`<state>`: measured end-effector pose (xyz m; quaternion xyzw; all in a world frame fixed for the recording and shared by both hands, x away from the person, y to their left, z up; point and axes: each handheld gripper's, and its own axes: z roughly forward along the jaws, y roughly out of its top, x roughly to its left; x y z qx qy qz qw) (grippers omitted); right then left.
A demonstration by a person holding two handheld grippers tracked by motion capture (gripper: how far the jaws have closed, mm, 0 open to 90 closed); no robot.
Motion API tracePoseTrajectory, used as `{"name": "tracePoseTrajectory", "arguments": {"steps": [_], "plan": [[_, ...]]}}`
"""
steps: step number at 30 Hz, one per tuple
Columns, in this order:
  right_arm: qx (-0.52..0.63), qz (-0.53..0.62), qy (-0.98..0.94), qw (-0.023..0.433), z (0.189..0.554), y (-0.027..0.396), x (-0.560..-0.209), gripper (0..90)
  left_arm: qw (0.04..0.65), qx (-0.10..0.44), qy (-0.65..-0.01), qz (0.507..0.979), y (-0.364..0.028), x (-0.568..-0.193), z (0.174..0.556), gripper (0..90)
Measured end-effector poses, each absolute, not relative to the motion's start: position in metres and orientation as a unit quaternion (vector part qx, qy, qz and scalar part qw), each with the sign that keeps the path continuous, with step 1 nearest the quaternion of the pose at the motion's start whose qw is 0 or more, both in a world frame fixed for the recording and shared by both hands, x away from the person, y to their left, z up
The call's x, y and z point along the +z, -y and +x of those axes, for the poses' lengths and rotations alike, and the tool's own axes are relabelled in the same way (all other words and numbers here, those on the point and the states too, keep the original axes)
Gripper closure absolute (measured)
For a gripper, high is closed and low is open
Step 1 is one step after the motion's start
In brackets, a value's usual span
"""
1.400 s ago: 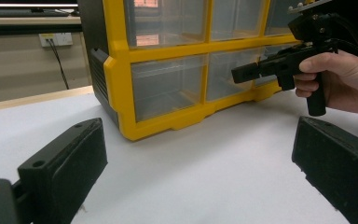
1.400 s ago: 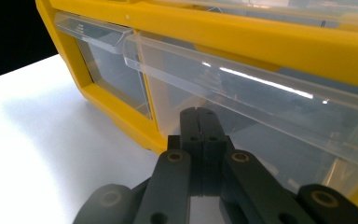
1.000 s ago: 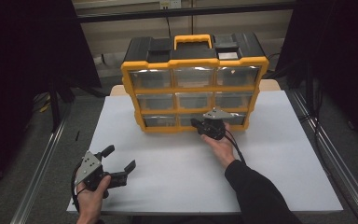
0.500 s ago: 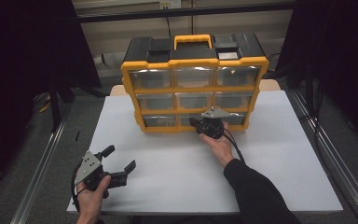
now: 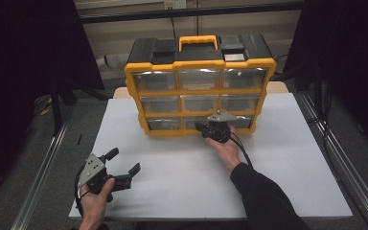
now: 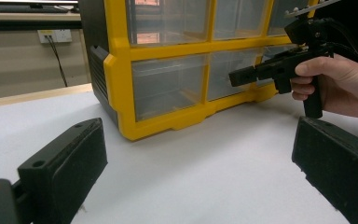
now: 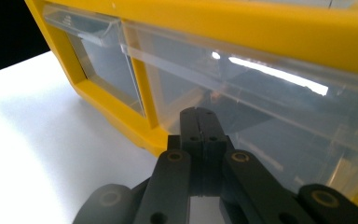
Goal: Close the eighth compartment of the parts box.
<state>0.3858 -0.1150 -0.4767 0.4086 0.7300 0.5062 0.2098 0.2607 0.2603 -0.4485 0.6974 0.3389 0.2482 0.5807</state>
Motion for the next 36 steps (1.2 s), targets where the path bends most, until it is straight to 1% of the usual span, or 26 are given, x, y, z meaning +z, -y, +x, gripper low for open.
{"name": "tracePoseTrajectory", "arguments": {"steps": [5,8,10,11,12,13,14,17,18,19,20,22,25,28,30,32,35,36], "plan": [[0.514,0.409,-0.726,0.204,0.385,0.117,-0.477,90.0,0.581,0.250,-0.336,0.698,-0.263,-0.448,0.260,3.0],[0.516,0.408,-0.726,0.201,0.383,0.118,-0.475,86.7,0.580,0.251,-0.337,0.698,-0.262,-0.448,0.258,2.9],[0.526,0.407,-0.722,0.191,0.381,0.119,-0.474,82.8,0.582,0.250,-0.338,0.696,-0.262,-0.448,0.258,3.0],[0.522,0.407,-0.723,0.197,0.380,0.120,-0.474,81.2,0.583,0.248,-0.336,0.697,-0.262,-0.448,0.257,2.9],[0.526,0.405,-0.723,0.193,0.379,0.120,-0.473,79.4,0.583,0.248,-0.336,0.697,-0.262,-0.448,0.257,2.9],[0.525,0.404,-0.724,0.194,0.378,0.120,-0.473,76.6,0.584,0.250,-0.335,0.696,-0.263,-0.448,0.257,3.0],[0.519,0.407,-0.724,0.200,0.376,0.120,-0.473,71.6,0.580,0.251,-0.335,0.698,-0.263,-0.448,0.256,2.9],[0.522,0.406,-0.724,0.198,0.374,0.121,-0.472,58.7,0.584,0.251,-0.333,0.696,-0.264,-0.447,0.255,2.9],[0.528,0.402,-0.723,0.194,0.373,0.121,-0.472,56.6,0.583,0.252,-0.333,0.697,-0.264,-0.447,0.255,2.9],[0.528,0.400,-0.724,0.193,0.372,0.121,-0.472,52.4,0.582,0.253,-0.330,0.699,-0.264,-0.447,0.256,3.0],[0.527,0.400,-0.726,0.190,0.370,0.120,-0.472,43.1,0.584,0.250,-0.333,0.697,-0.262,-0.447,0.255,2.9],[0.527,0.398,-0.727,0.188,0.369,0.120,-0.472,41.7,0.583,0.249,-0.330,0.699,-0.262,-0.447,0.255,2.9],[0.529,0.393,-0.728,0.189,0.366,0.121,-0.470,34.5,0.582,0.251,-0.331,0.699,-0.263,-0.447,0.255,3.0],[0.532,0.399,-0.723,0.188,0.364,0.123,-0.469,25.0,0.584,0.253,-0.332,0.697,-0.263,-0.447,0.254,3.0],[0.532,0.401,-0.722,0.188,0.363,0.124,-0.468,23.1,0.583,0.254,-0.330,0.697,-0.263,-0.447,0.255,3.0],[0.531,0.403,-0.722,0.187,0.362,0.125,-0.468,17.3,0.581,0.252,-0.330,0.700,-0.263,-0.447,0.255,3.0],[0.533,0.402,-0.721,0.188,0.360,0.127,-0.467,13.9,0.584,0.253,-0.331,0.697,-0.263,-0.447,0.255,3.0],[0.532,0.402,-0.721,0.189,0.360,0.127,-0.467,11.0,0.584,0.252,-0.333,0.696,-0.263,-0.447,0.254,3.0]]}}
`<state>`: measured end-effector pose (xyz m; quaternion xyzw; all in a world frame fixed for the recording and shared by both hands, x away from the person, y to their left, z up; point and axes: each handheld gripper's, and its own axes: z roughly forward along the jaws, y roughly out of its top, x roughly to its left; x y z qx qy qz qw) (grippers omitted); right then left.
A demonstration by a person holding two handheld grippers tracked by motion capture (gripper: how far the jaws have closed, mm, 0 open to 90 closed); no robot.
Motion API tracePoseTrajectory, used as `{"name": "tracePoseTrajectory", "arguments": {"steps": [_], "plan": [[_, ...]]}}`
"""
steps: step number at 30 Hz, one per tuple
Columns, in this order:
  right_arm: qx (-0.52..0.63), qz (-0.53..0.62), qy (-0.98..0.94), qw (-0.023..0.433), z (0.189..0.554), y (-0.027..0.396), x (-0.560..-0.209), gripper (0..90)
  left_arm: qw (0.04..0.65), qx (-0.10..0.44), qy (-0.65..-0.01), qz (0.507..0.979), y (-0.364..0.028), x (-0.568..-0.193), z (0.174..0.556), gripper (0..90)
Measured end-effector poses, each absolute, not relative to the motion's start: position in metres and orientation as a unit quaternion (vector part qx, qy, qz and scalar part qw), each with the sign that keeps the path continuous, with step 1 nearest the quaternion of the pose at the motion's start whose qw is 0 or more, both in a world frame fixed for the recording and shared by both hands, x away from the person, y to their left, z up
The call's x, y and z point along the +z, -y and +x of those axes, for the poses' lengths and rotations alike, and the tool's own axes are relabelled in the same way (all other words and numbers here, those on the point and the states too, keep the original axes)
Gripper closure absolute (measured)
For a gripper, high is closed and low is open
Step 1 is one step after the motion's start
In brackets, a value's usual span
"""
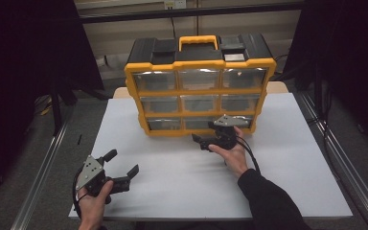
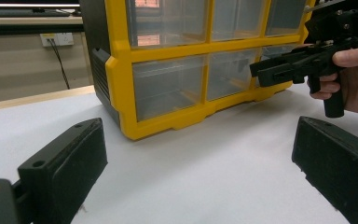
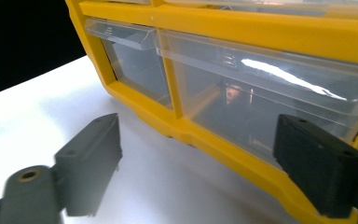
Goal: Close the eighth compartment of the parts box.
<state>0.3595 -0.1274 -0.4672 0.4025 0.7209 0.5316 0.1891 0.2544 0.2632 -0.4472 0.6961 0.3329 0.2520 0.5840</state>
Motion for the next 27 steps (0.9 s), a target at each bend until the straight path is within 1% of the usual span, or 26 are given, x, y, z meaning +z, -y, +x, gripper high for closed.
{"name": "tracePoseTrajectory", "arguments": {"steps": [7,10,16,27], "plan": [[0.544,0.411,-0.708,0.185,0.354,0.133,-0.463,2.1,0.580,0.254,-0.331,0.700,-0.264,-0.447,0.254,3.0],[0.546,0.409,-0.708,0.183,0.351,0.136,-0.462,0.0,0.580,0.253,-0.330,0.701,-0.264,-0.447,0.254,2.9],[0.552,0.414,-0.701,0.180,0.347,0.145,-0.458,0.4,0.583,0.253,-0.337,0.695,-0.264,-0.447,0.254,2.9],[0.558,0.417,-0.692,0.191,0.337,0.166,-0.453,0.8,0.581,0.253,-0.339,0.695,-0.264,-0.447,0.255,2.9]]}}
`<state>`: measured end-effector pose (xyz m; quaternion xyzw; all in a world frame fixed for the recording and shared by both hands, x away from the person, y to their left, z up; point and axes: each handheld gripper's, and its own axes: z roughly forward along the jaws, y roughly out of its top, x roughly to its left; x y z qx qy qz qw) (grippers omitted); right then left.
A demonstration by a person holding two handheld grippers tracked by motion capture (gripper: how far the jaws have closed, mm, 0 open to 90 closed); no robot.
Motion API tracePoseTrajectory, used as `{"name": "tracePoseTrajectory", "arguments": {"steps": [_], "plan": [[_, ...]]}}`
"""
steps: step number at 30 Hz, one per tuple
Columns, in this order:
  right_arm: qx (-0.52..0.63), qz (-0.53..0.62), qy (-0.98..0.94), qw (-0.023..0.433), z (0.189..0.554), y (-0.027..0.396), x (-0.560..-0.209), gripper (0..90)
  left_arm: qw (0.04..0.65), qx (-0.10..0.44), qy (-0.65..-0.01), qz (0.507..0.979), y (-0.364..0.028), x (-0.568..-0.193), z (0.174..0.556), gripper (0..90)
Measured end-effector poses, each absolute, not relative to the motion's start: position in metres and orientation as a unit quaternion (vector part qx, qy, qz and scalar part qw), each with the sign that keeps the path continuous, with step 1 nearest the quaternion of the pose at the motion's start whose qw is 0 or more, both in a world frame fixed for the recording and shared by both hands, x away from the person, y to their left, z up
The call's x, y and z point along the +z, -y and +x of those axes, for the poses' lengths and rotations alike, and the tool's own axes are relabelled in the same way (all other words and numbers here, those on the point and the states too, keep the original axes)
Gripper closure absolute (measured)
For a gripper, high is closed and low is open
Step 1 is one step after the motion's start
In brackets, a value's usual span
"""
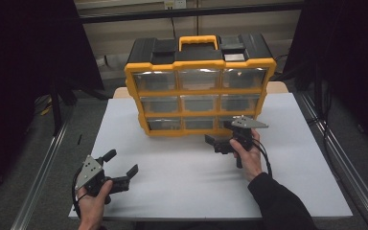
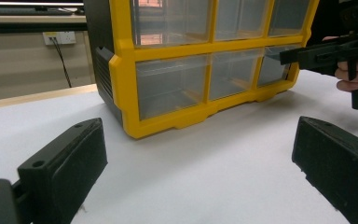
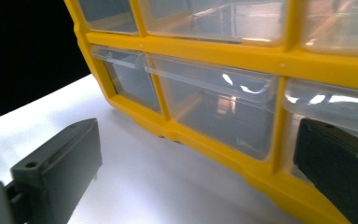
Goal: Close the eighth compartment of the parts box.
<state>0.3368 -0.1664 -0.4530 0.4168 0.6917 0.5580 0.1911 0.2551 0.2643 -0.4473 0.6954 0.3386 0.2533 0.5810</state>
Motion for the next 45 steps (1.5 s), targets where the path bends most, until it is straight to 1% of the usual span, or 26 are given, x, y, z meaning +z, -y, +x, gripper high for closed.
{"name": "tracePoseTrajectory", "arguments": {"steps": [17,21,29,35,45], "plan": [[0.550,0.407,-0.687,0.242,0.306,0.198,-0.446,1.2,0.583,0.250,-0.338,0.696,-0.262,-0.448,0.256,2.9],[0.552,0.409,-0.677,0.264,0.298,0.210,-0.441,1.5,0.582,0.250,-0.339,0.696,-0.263,-0.448,0.256,2.9],[0.543,0.429,-0.669,0.273,0.280,0.230,-0.446,2.0,0.575,0.253,-0.339,0.701,-0.264,-0.447,0.255,3.0],[0.534,0.428,-0.667,0.294,0.267,0.239,-0.444,2.5,0.576,0.253,-0.343,0.697,-0.265,-0.448,0.255,3.0],[0.523,0.427,-0.672,0.304,0.245,0.255,-0.445,2.7,0.577,0.253,-0.347,0.695,-0.266,-0.448,0.253,3.0]]}}
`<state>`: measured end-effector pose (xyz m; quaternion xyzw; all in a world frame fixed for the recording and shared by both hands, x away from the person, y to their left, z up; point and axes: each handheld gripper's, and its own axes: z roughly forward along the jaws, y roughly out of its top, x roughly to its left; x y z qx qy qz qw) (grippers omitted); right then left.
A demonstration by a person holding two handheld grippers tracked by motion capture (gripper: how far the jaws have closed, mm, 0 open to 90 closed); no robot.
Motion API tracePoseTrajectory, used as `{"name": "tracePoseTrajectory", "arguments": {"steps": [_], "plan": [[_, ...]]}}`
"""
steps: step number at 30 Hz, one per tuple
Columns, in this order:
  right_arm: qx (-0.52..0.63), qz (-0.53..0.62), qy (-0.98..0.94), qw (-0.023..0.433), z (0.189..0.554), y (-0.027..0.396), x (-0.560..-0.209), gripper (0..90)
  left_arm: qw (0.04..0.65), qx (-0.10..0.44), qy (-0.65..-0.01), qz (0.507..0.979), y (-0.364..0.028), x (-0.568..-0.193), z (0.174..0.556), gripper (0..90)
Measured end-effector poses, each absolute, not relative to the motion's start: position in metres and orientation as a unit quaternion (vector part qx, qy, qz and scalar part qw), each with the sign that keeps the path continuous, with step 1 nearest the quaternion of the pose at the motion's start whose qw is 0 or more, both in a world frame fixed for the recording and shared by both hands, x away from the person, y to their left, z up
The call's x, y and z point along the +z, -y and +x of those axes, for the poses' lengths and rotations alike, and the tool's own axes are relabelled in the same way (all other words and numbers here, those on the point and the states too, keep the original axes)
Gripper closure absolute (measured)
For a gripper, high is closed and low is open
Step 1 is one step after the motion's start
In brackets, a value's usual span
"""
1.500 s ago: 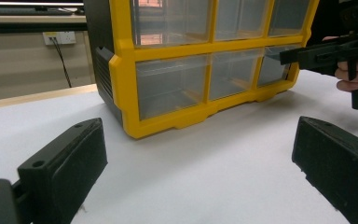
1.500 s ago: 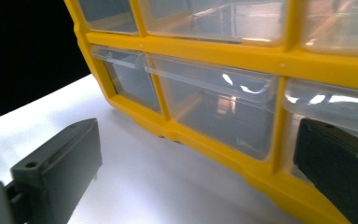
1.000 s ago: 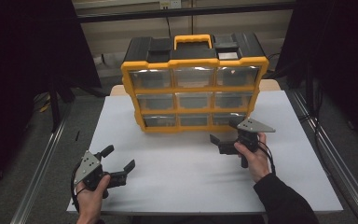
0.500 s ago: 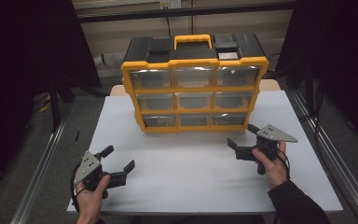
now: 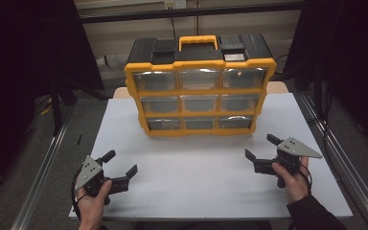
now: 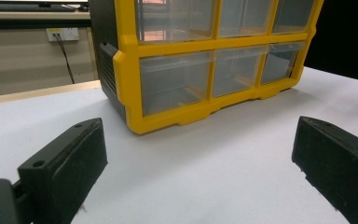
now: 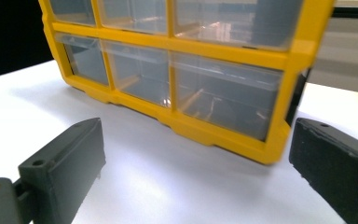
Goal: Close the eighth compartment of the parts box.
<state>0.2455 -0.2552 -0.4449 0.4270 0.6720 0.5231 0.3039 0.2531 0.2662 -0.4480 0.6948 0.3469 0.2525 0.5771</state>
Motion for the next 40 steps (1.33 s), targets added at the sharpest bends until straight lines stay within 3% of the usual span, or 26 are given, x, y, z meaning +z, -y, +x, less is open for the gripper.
{"name": "tracePoseTrajectory", "arguments": {"steps": [29,40], "plan": [[0.502,0.455,-0.650,0.344,0.199,0.299,-0.448,3.2,0.575,0.258,-0.351,0.693,-0.269,-0.448,0.247,2.9],[0.500,0.459,-0.655,0.331,0.197,0.302,-0.452,3.0,0.576,0.251,-0.344,0.698,-0.267,-0.449,0.247,2.9]]}}
